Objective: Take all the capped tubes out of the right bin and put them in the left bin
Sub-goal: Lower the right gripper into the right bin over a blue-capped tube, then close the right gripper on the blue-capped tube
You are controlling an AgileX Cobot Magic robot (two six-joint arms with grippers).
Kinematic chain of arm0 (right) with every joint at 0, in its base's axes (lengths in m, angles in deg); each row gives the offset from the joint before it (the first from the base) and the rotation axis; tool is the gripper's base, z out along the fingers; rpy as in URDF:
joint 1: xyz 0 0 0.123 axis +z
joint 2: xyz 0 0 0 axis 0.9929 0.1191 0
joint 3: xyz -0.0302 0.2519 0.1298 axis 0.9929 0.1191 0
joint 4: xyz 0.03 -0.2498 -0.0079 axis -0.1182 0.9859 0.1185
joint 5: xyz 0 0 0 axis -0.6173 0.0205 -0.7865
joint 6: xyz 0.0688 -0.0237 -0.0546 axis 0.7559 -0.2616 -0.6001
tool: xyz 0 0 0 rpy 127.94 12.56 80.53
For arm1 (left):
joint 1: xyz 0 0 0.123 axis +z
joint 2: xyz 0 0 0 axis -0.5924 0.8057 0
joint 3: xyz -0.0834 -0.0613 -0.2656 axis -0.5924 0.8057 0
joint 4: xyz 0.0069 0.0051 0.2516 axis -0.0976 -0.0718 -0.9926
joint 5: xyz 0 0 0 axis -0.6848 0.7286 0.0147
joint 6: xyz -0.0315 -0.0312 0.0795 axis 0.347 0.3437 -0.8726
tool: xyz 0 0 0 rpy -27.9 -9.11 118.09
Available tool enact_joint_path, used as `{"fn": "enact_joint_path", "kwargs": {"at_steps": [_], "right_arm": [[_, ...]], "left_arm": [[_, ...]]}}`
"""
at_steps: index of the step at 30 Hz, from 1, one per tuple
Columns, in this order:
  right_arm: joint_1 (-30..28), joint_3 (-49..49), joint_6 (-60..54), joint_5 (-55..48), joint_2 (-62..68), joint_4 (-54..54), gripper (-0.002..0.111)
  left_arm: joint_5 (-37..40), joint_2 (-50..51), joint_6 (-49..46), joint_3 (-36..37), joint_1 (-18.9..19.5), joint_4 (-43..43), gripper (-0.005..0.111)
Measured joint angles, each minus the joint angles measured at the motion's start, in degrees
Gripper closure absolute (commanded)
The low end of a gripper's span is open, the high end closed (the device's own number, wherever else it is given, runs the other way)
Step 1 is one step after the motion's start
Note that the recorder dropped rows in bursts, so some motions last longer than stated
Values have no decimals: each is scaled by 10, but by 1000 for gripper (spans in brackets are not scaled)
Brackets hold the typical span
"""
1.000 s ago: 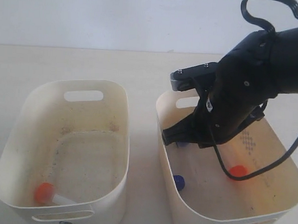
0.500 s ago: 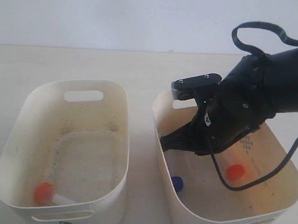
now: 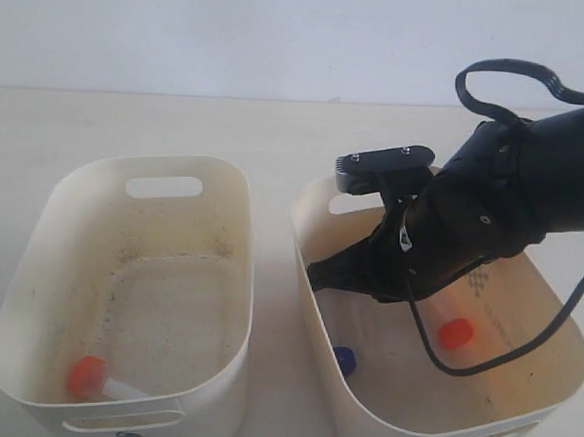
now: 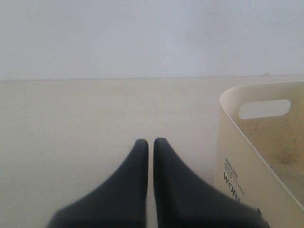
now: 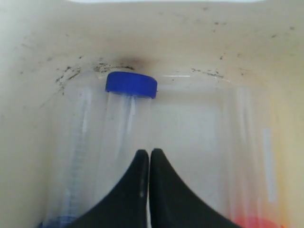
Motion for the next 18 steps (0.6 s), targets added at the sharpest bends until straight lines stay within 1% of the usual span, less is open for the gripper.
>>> {"fn": "enact_joint_path", "kwargs": {"at_steps": [2, 3, 4, 7, 8, 10, 11, 12, 18], "right_arm": [[0, 0, 1, 0, 0, 0, 108], [0, 0, 1, 0, 0, 0, 106], [0, 0, 1, 0, 0, 0, 101], [0, 0, 1, 0, 0, -6, 79], [0, 0, 1, 0, 0, -6, 66], [0, 0, 1, 0, 0, -6, 48], [0, 0, 1, 0, 0, -8, 42], [0, 0, 1, 0, 0, -9, 40], [0, 0, 1, 0, 1, -23, 40]], "left_arm": [[0, 0, 0, 0, 0, 0, 102], [0, 0, 0, 0, 0, 0, 102], [0, 0, 0, 0, 0, 0, 102], [0, 0, 0, 0, 0, 0, 102], [0, 0, 0, 0, 0, 0, 102], [0, 0, 0, 0, 0, 0, 102], [0, 0, 0, 0, 0, 0, 102], [0, 0, 0, 0, 0, 0, 102], [0, 0, 0, 0, 0, 0, 102]]}}
